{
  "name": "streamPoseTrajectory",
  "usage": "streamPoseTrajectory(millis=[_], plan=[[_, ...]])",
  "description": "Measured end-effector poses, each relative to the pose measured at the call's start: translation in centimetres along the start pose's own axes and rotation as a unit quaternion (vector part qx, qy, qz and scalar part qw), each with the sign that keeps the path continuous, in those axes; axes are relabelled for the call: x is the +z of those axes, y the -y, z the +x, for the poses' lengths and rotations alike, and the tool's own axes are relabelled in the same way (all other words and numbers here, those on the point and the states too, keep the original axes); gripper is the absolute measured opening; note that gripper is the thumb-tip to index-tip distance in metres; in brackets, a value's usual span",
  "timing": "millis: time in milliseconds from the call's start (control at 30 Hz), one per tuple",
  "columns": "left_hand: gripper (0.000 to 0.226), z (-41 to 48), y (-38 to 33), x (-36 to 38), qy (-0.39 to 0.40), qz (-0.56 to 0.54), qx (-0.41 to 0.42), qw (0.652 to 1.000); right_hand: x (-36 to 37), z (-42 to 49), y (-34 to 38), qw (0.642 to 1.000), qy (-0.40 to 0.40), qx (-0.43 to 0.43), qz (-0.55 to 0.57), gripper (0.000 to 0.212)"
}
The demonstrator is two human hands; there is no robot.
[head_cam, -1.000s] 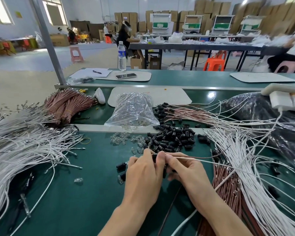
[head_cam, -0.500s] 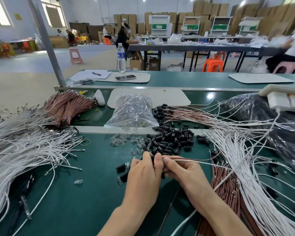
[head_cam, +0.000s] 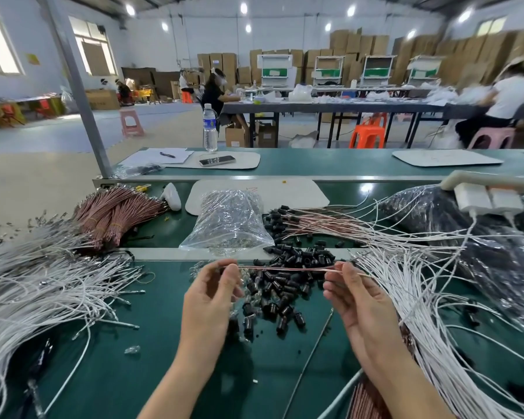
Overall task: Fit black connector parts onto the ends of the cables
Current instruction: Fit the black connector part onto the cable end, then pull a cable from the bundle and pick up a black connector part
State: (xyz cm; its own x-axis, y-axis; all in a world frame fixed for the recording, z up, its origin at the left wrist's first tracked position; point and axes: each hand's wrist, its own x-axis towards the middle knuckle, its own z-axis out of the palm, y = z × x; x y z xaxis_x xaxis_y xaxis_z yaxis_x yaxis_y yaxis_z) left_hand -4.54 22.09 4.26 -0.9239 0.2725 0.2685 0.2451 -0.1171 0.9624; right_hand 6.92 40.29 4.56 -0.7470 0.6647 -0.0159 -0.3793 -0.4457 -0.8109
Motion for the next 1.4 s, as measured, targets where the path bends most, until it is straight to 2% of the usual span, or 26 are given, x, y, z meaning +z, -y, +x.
streamPoseTrajectory(millis=[133, 200, 300, 400, 467, 533, 600, 700, 767, 833, 900, 967, 1067, 1133, 1300, 1400], plan=[[0.022, 1.2, -0.8, 0.0, 0.047, -0.075, -0.041, 0.995, -0.1, 0.6, 1.3, 1.000, 0.016, -0.014, -0.010, 0.027], [0.021, 2.1, -1.7, 0.5, 0.070, -0.069, -0.044, 0.994, 0.0, 1.2, 2.8, 0.999, 0.021, -0.028, -0.032, 0.027], [0.031, 4.2, -3.8, 1.6, 0.103, -0.060, -0.049, 0.992, 0.2, 2.8, 5.8, 0.996, 0.040, -0.044, -0.068, 0.022], [0.032, 7.9, -6.2, 3.8, 0.119, -0.034, -0.039, 0.992, 1.7, 6.1, 9.8, 0.987, 0.086, -0.080, -0.110, 0.020], [0.031, 11.2, -7.6, 6.1, 0.115, -0.025, -0.041, 0.992, 3.0, 9.4, 12.3, 0.982, 0.092, -0.070, -0.148, 0.024], [0.050, 13.7, -8.5, 8.0, 0.116, 0.004, -0.070, 0.991, 3.7, 12.0, 13.8, 0.973, 0.069, -0.006, -0.218, 0.031], [0.077, 14.8, -7.8, 8.9, 0.122, 0.085, -0.105, 0.983, 2.7, 13.3, 13.4, 0.949, 0.048, 0.065, -0.304, 0.033], [0.087, 13.6, -5.2, 8.1, 0.147, 0.248, -0.083, 0.954, -0.3, 12.3, 10.9, 0.929, 0.040, 0.093, -0.355, 0.031], [0.082, 11.7, -3.4, 7.0, 0.160, 0.291, -0.071, 0.941, -2.2, 10.8, 9.1, 0.919, 0.046, 0.071, -0.385, 0.028], [0.067, 9.5, -2.4, 5.8, 0.184, 0.316, -0.065, 0.929, -3.4, 9.2, 7.7, 0.923, 0.023, 0.047, -0.382, 0.021], [0.041, 7.4, -1.8, 5.0, 0.248, 0.339, -0.059, 0.905, -4.1, 8.1, 6.6, 0.927, -0.003, 0.027, -0.374, 0.018], [0.031, 5.5, -2.1, 5.1, 0.334, 0.376, -0.049, 0.863, -4.2, 7.3, 6.2, 0.927, -0.017, 0.018, -0.375, 0.017], [0.039, 3.0, -3.3, 6.6, 0.437, 0.438, -0.038, 0.785, -4.2, 6.3, 5.8, 0.919, -0.019, 0.005, -0.393, 0.016], [0.043, 1.5, -3.8, 8.3, 0.476, 0.457, -0.032, 0.751, -4.1, 5.7, 5.7, 0.916, -0.025, -0.005, -0.400, 0.018], [0.042, -2.0, -4.1, 12.1, 0.470, 0.505, -0.056, 0.722, -4.1, 4.2, 5.3, 0.905, -0.046, -0.034, -0.422, 0.023], [0.033, -2.9, -4.4, 13.3, 0.409, 0.546, -0.002, 0.731, -4.5, 3.2, 5.1, 0.888, -0.048, -0.050, -0.455, 0.025]])
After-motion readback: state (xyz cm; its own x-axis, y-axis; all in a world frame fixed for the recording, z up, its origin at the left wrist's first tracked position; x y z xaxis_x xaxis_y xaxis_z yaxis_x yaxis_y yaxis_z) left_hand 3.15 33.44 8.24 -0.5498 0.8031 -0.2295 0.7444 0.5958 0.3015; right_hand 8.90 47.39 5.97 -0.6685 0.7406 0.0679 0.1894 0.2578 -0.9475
